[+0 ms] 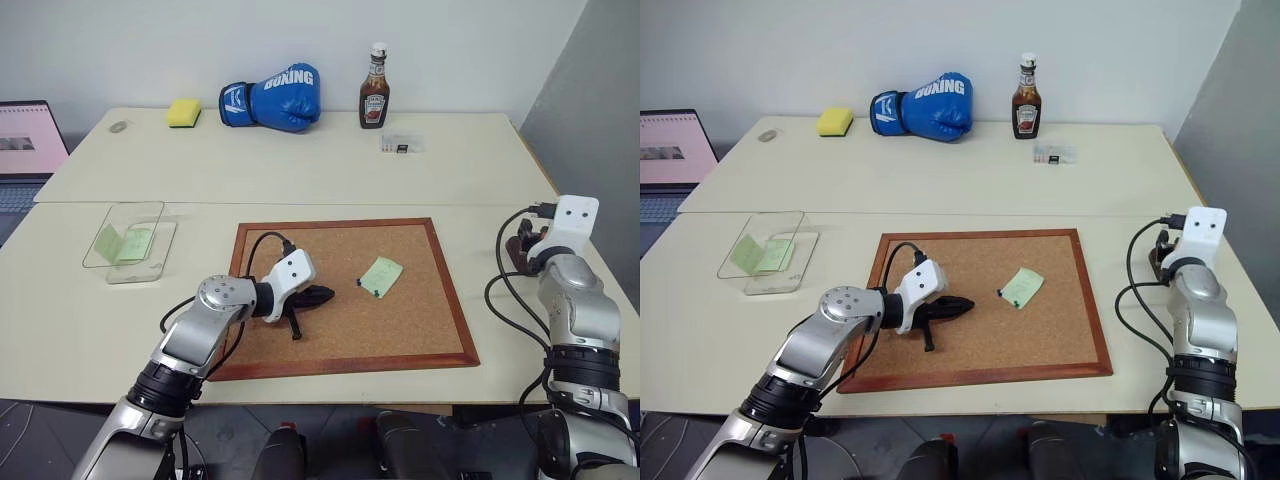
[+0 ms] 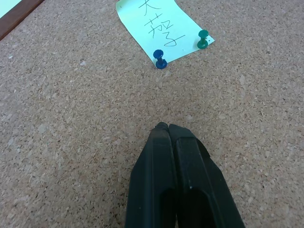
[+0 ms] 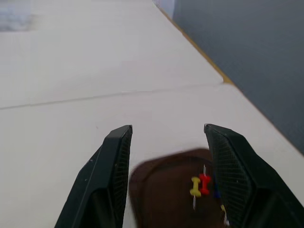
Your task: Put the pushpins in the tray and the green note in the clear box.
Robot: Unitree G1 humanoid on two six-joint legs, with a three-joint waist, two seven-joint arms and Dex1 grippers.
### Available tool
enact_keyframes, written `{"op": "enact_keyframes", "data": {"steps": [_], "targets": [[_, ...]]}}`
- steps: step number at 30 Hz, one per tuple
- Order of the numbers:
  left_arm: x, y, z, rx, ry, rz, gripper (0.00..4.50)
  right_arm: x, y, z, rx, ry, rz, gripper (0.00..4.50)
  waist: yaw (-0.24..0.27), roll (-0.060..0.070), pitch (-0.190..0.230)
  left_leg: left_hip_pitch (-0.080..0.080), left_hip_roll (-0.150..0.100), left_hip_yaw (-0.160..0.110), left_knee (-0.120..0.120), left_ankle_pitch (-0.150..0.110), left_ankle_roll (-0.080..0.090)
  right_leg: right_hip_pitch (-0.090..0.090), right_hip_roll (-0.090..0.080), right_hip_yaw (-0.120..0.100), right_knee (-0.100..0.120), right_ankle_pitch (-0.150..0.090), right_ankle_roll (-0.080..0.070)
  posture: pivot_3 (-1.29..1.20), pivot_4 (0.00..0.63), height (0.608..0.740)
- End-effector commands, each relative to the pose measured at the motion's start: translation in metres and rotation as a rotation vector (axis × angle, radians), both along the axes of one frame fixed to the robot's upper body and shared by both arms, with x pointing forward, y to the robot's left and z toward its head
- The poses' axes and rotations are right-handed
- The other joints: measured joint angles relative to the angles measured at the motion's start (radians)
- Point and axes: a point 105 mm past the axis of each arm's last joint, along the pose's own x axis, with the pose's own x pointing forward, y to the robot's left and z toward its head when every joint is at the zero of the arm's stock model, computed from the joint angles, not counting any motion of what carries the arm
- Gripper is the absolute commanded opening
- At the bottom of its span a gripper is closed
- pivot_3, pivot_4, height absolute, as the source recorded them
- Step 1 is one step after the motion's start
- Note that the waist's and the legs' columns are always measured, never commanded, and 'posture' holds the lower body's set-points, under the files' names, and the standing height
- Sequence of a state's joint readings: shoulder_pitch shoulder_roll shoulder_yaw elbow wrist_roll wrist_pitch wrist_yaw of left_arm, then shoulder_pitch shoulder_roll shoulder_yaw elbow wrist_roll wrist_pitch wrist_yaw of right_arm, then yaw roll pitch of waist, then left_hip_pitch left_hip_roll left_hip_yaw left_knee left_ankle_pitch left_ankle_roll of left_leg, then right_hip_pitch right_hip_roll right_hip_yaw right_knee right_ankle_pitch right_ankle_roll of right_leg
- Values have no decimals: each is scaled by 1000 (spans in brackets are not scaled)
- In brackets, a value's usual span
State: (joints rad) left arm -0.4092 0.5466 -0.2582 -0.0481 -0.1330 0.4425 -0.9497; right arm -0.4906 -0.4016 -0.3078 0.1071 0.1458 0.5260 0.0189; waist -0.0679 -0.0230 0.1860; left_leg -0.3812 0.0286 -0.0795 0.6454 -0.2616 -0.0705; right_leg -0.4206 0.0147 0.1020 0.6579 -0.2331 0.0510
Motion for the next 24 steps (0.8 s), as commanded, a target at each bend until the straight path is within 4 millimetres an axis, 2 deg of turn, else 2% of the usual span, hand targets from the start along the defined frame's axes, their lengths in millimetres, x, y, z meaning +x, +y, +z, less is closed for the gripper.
{"op": "enact_keyframes", "data": {"steps": [1, 5, 7, 13, 17, 19, 24], "targets": [[1, -3, 3, -2, -16, -14, 0, 0, 60, 25, -63, -74, 343, 2555, 0, 0, 0, 0, 0, 0, 0, 0, 0, 0, 0, 0, 0, 0, 0, 0, 150, 740], [1, -4, 2, -2, -15, -17, 0, -18, 110, 14, -26, -39, 643, 2555, 1, 0, 0, 0, 0, 0, 0, 0, 0, 0, 0, 0, 0, 0, 0, 0, 150, 740], [2, -3, 2, -1, -15, -18, 0, -31, 132, 7, -71, -13, 776, 2555, 3, 0, 0, 0, 0, -1, 0, 0, 0, 0, 0, -1, 0, 0, 0, 0, 150, 740], [1, -3, 2, 1, -16, -21, 0, -76, 188, -10, -84, 57, 1176, 2555, 4, 0, 0, -1, 0, -1, 0, 0, 0, 0, 0, -1, -1, 0, 0, 0, 150, 740], [1, -3, 2, 1, -17, -23, 0, -93, 204, -21, -69, 111, 1308, 2555, 3, 0, 0, 0, 1, -1, 0, 0, 0, 0, 0, -1, -1, 0, 0, 0, 150, 740], [1, -4, 2, 1, -18, -25, 0, -96, 217, -36, -76, 148, 1356, 2555, 4, 0, 0, 0, 1, -1, 1, 0, 0, 0, 0, -1, -1, 0, 0, 0, 150, 740], [1, -5, 3, -2, -21, -24, 0, -85, 222, -53, -132, 177, 1332, 2555, 4, 0, 0, 0, 1, -1, 0, 0, 0, 0, 0, -1, -1, 0, 0, 0, 150, 740]]}}
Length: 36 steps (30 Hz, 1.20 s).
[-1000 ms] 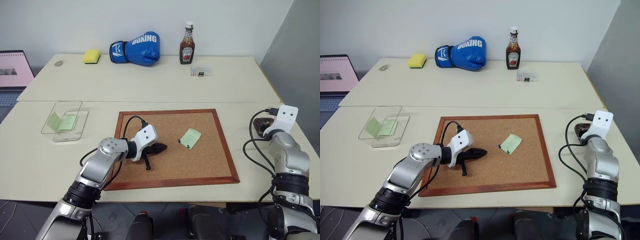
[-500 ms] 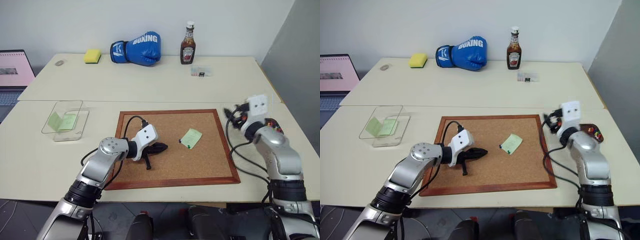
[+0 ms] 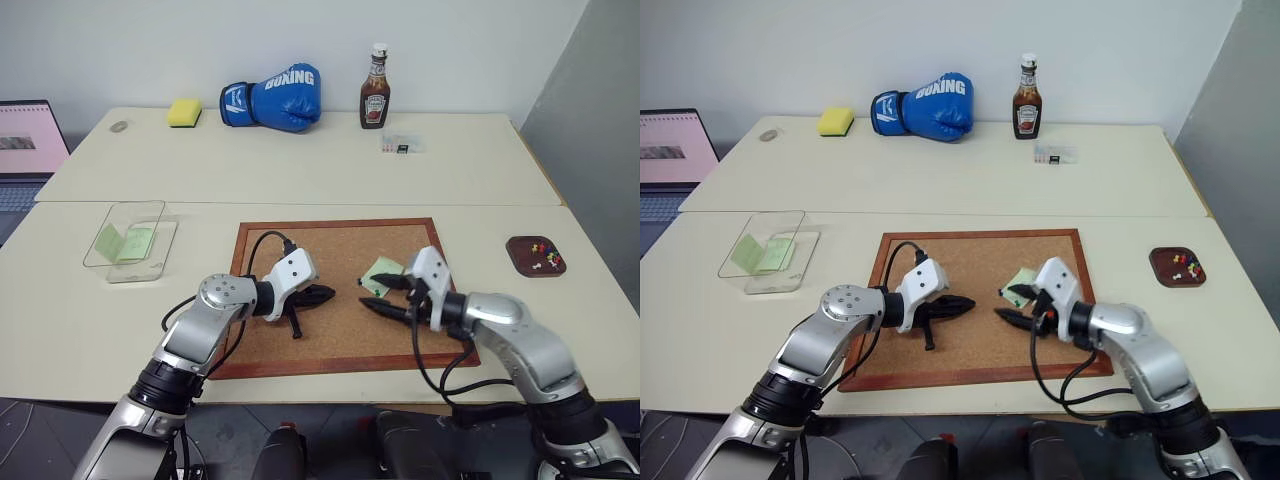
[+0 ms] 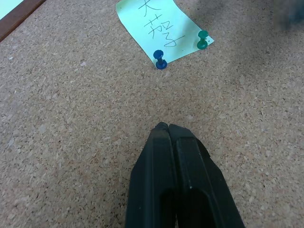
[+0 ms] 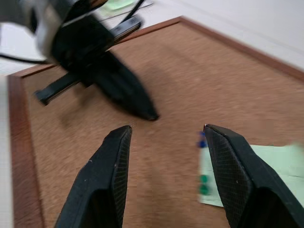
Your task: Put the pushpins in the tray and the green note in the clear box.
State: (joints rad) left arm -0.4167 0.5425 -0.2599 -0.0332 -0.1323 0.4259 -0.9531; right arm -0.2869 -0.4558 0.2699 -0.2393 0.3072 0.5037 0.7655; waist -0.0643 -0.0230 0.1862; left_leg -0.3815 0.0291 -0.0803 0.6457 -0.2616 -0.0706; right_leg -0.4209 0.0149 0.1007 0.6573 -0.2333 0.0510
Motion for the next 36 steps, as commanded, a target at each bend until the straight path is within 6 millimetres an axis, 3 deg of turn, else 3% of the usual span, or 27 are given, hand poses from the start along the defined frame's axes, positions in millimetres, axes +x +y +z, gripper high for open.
{"op": "enact_keyframes", "data": {"steps": [1, 5, 19, 27, 32, 36], "targets": [[-1, -4, 2, 1, -15, -16, 0, 12, -1, 1, -37, -74, -27, 2555, 1, 0, 0, 0, 0, 0, 0, 0, 0, 0, 0, 0, 0, 0, 0, 0, 150, 740], [-3, -2, 1, 0, -16, -10, 0, 28, -11, -4, -61, -114, -101, 2555, 1, 0, 0, 0, 0, 0, 0, 0, 0, 0, 0, 0, 0, 0, 0, 0, 150, 740], [-3, -3, 2, 0, -16, -12, 0, 16, -13, 17, 71, -107, -60, 2555, 4, 0, 0, 0, 0, 0, 0, 0, 0, 0, 0, 0, 0, 0, 0, 0, 150, 740], [-2, -4, 2, 2, -17, -20, 0, 26, -23, -6, -58, -111, -129, 2555, 4, 0, 0, 0, 0, 0, 0, 0, 0, 0, 0, 0, 0, 0, 0, 0, 150, 740], [-2, -4, 2, 3, -16, -19, 0, 27, -22, -10, -66, -99, -128, 2555, 5, 0, 0, 0, 0, 0, 0, 0, 0, 0, 0, 0, 0, 0, 0, 0, 150, 740], [-2, -3, 2, 4, -17, -15, 0, 27, -22, -8, -50, -96, -130, 1913, 4, 0, 0, 0, 0, 0, 0, 0, 0, 0, 0, 0, 0, 0, 0, 0, 150, 740]]}}
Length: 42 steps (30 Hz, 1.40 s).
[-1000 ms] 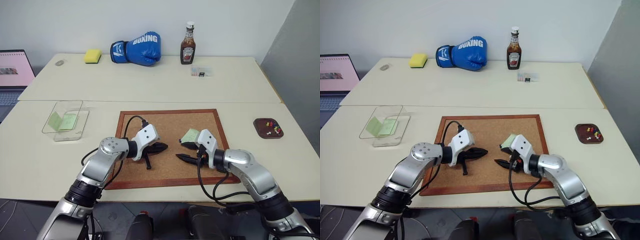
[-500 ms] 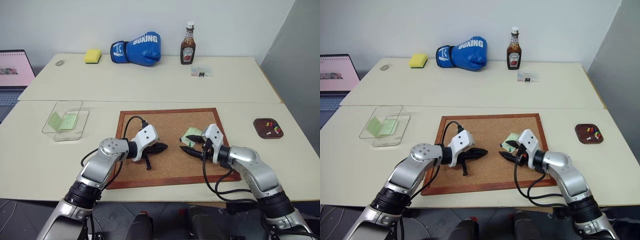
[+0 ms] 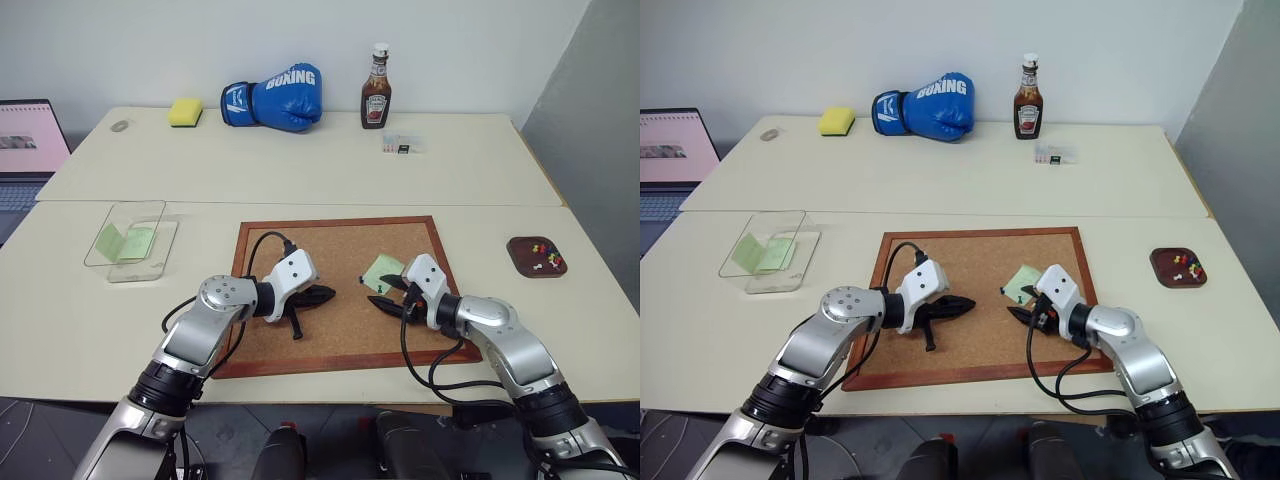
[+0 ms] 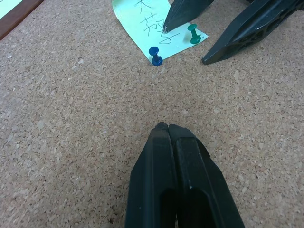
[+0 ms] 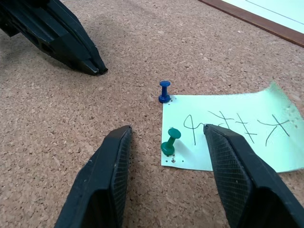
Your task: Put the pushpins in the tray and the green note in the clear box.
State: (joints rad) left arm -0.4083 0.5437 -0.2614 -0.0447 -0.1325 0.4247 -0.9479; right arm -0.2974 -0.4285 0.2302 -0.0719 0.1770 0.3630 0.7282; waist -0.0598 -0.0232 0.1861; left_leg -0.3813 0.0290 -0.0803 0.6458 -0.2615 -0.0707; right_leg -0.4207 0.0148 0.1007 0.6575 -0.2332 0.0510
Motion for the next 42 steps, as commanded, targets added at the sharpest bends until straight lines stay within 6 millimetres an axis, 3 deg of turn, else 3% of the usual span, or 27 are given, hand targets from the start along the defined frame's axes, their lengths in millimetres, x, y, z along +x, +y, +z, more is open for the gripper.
{"op": "enact_keyframes", "data": {"steps": [1, 10, 18, 27, 35, 39, 42], "targets": [[-1, -2, 2, 4, -13, -13, 0, 1, 1, 10, 19, -28, 12, 1663, 0, 0, 0, 0, 0, 0, 0, 0, 0, 0, 0, 0, 0, 0, 0, 0, 150, 740], [0, -2, 3, -1, -14, -6, 0, 1, 2, 13, 38, -18, 15, 45, 0, 0, 0, 0, 0, 0, 0, 0, 0, 0, 0, 0, 0, 0, 0, 0, 150, 740], [0, -2, 2, 1, -11, -7, 0, 5, -1, 20, 73, -16, -20, 45, 0, 0, 0, 0, 0, 0, 0, 0, 0, 0, 0, 0, 0, 0, 0, 0, 150, 740], [-4, -4, -2, 9, 8, -24, 0, 3, -1, 47, 191, -40, -24, 45, 0, 0, 0, 0, 0, 0, 0, 0, 0, 0, 0, 0, 0, 0, 0, 0, 150, 740], [-5, -3, -3, 14, 14, -30, 0, 5, -5, 53, 198, -50, -56, 45, 0, 0, 0, 0, 0, 0, 0, 0, 0, 0, 0, 0, 0, 0, 0, 0, 150, 740], [-6, -2, -3, 15, 17, -29, 0, 26, -32, 64, 217, -109, -247, 45, 0, 0, 0, 0, 0, 0, 0, 0, 0, 0, 0, 0, 0, 0, 0, 0, 150, 740], [-7, -2, -4, 15, 21, -28, 0, 47, -73, 64, 194, -157, -508, 45, 0, 0, 0, 0, 0, 0, 0, 0, 0, 0, 0, 0, 0, 0, 0, 0, 150, 740]]}}
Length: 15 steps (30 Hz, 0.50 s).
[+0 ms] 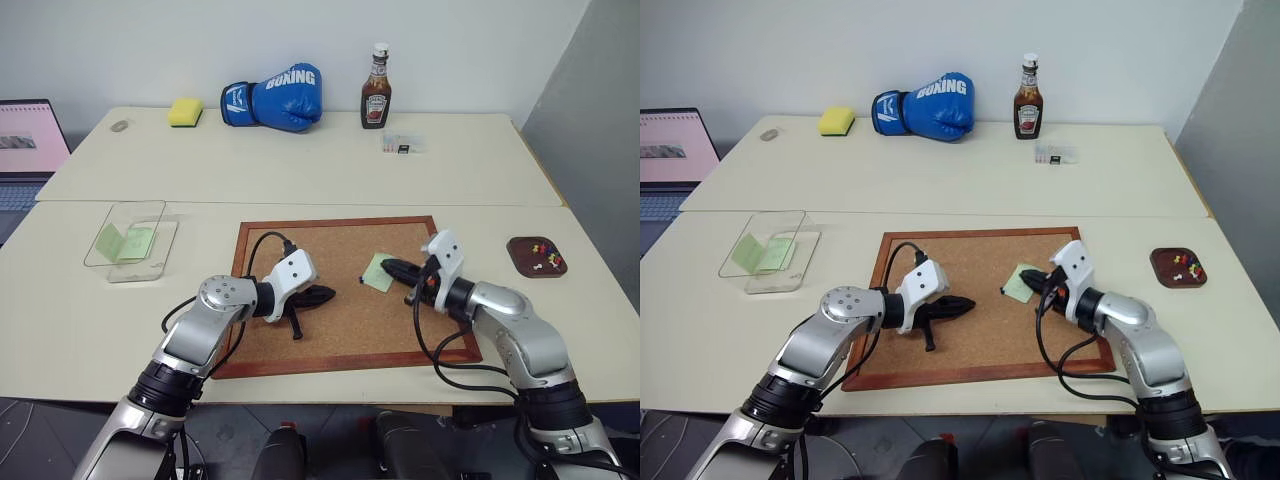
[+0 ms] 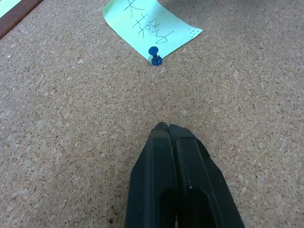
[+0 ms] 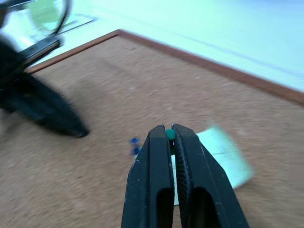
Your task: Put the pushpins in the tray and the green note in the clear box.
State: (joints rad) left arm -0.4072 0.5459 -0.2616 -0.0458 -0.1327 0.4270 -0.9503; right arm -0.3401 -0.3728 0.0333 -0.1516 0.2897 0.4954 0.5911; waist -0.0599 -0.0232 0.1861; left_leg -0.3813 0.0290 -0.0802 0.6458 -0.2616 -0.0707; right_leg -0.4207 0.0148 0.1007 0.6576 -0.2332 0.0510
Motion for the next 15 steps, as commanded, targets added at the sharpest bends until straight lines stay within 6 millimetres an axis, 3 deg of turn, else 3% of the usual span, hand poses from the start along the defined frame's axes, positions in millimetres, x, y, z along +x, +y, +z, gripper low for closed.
{"op": "enact_keyframes", "data": {"steps": [1, 6, 11, 15], "targets": [[-7, -2, -4, 12, 20, -28, 0, 28, -60, 15, 0, -76, -365, 45, 0, 0, 0, 0, 0, 0, 0, 0, 0, 0, 0, 0, 0, 0, 0, 0, 150, 740], [-8, -3, -5, 12, 26, -33, 0, 38, -149, 19, 36, -69, -792, 45, 1, 0, 0, -1, 0, 0, -1, 0, 0, 0, 0, 0, 0, 0, 0, 0, 150, 740], [-7, -2, -5, 14, 26, -38, 0, 34, -195, 17, 62, -37, -964, 45, 0, 0, 0, 0, 0, 1, -1, 0, 0, 0, 0, 1, 0, 0, 0, 0, 150, 740], [-6, -4, -4, 15, 23, -46, 0, 36, -208, 12, 81, -2, -992, 45, -1, 0, 0, 0, 0, 1, 0, 0, 0, 0, 0, 1, 0, 0, 0, 0, 150, 740]]}}
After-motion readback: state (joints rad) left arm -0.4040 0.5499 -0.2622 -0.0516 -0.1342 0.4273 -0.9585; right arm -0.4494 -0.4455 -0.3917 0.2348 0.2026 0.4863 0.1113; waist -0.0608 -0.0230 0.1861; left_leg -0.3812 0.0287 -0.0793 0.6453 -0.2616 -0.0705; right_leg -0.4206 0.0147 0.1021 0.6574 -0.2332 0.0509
